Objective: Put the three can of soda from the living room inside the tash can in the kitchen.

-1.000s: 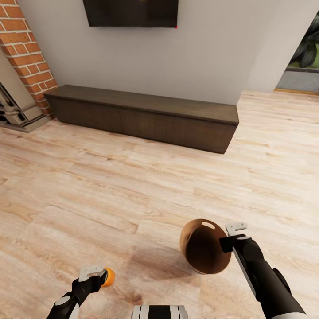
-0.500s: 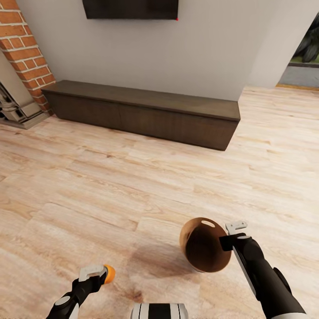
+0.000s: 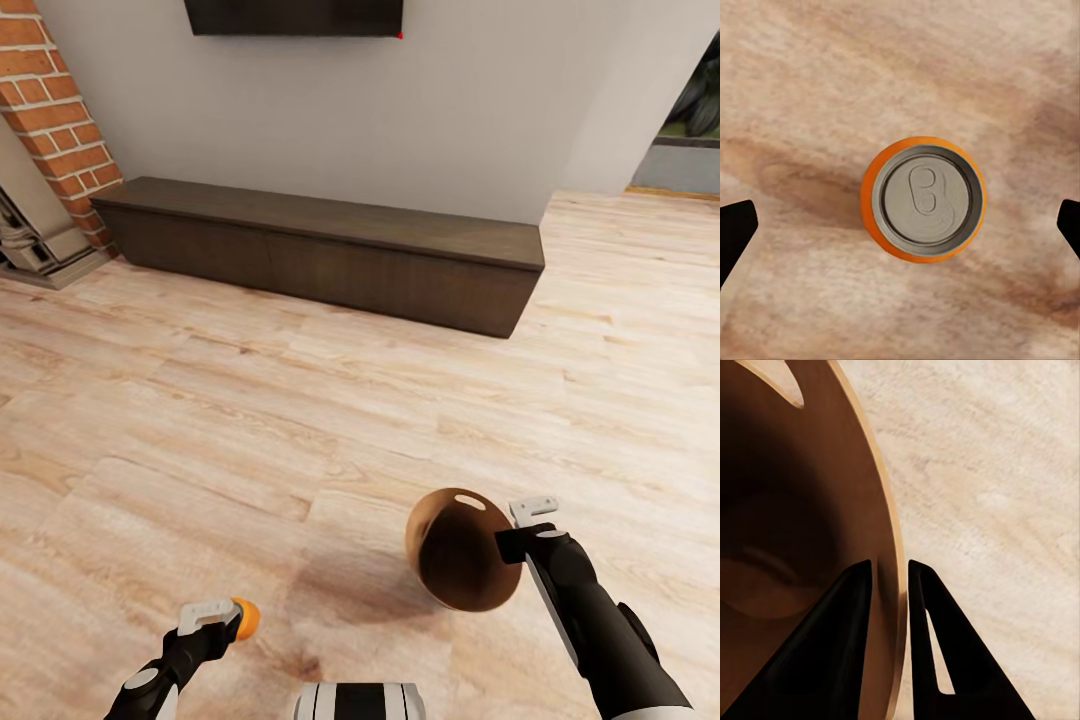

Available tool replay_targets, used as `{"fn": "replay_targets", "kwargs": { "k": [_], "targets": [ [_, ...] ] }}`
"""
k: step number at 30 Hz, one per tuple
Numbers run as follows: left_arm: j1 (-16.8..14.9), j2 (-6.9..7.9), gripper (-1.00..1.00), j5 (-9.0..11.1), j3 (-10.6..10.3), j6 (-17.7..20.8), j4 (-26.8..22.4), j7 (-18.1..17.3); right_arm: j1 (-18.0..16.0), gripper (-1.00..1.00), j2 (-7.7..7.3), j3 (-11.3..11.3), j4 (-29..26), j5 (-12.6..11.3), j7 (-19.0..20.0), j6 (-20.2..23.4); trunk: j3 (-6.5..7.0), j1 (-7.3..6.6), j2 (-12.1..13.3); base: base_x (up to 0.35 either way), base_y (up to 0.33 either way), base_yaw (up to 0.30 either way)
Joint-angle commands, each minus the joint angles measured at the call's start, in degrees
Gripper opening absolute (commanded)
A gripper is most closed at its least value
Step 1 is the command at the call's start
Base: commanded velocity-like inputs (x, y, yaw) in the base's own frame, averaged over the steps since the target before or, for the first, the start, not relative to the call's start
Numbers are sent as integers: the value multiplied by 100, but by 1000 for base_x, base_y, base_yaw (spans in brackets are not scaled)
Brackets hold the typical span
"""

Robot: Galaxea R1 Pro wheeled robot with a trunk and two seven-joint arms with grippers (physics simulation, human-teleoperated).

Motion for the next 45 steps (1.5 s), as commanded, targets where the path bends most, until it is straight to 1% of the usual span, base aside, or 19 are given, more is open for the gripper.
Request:
{"fn": "replay_targets", "kwargs": {
  "k": [1, 31, 36, 37, 38, 45],
  "targets": [
    [0, 0, 100, 0, 0, 0, 0, 0, -1, -100, 0, 0, -1, -34, 26, -1, 0, 0, 0, 76, 0, 0],
    [0, 0, 100, 0, -1, 0, 0, 0, -1, -100, 1, -3, -4, -40, 26, -1, 0, 0, 0, 12, 0, 0],
    [0, 0, 100, 0, -2, 0, 0, 0, -1, -100, 0, -3, -171, -41, 29, 15, 0, 0, 0, 19, 0, 0],
    [0, 0, 100, 0, -2, 0, 0, 0, -1, -100, 0, -5, -308, -41, 30, 144, 0, 0, 0, 6, 0, 0],
    [0, 0, 100, 0, -2, 0, 0, 0, -1, -100, 0, -7, -391, -41, 28, 365, 0, 0, 0, 3, 0, 0],
    [0, 0, 100, 0, -2, 0, 4, 0, -1, -100, 0, -9, -641, -41, 26, 614, 0, 0, 0, 1, 0, 0]
  ]
}}
